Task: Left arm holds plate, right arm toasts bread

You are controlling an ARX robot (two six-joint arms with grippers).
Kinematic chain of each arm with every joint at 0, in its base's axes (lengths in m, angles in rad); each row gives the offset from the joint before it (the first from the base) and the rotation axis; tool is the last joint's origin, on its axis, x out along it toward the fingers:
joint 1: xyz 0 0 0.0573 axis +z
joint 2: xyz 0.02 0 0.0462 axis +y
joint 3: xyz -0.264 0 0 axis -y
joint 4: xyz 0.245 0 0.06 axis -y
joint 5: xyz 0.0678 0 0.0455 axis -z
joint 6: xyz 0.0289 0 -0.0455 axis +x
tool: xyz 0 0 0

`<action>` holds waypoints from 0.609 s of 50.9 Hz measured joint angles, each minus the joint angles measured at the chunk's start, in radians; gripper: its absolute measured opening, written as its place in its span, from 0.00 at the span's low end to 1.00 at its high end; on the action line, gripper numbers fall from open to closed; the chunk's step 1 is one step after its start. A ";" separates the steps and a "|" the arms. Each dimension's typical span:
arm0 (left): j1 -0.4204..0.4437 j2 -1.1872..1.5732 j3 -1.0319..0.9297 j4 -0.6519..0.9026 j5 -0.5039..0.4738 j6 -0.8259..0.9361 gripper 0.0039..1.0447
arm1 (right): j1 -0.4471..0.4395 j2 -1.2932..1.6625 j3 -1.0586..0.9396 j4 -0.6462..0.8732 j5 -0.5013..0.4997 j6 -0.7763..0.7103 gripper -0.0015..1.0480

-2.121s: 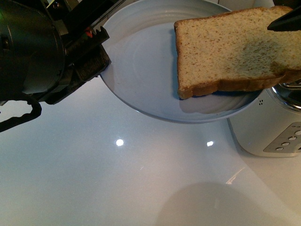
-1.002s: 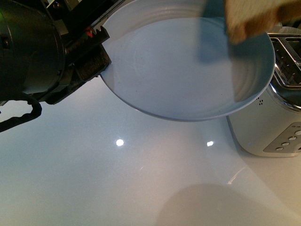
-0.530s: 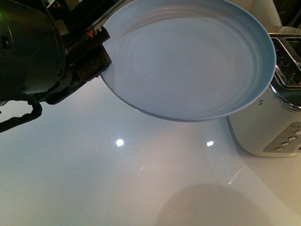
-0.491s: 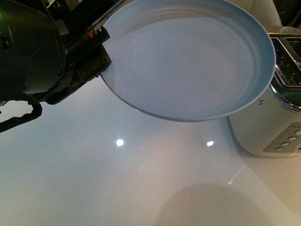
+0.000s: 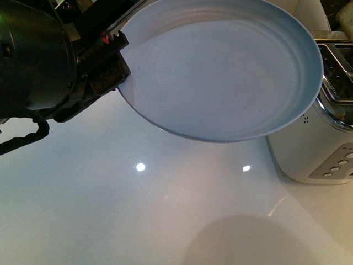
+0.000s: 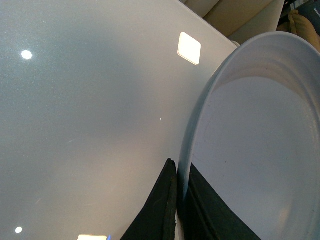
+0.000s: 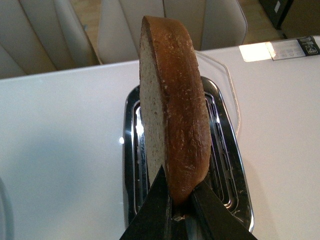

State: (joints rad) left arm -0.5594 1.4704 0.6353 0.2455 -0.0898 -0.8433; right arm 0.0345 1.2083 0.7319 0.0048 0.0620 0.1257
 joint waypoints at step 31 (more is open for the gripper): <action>0.000 0.000 0.000 0.000 0.000 0.000 0.03 | 0.037 0.147 0.053 0.003 0.069 -0.038 0.03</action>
State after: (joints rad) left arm -0.5594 1.4704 0.6353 0.2455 -0.0898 -0.8433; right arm 0.0719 1.3556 0.7845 0.0082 0.1314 0.0875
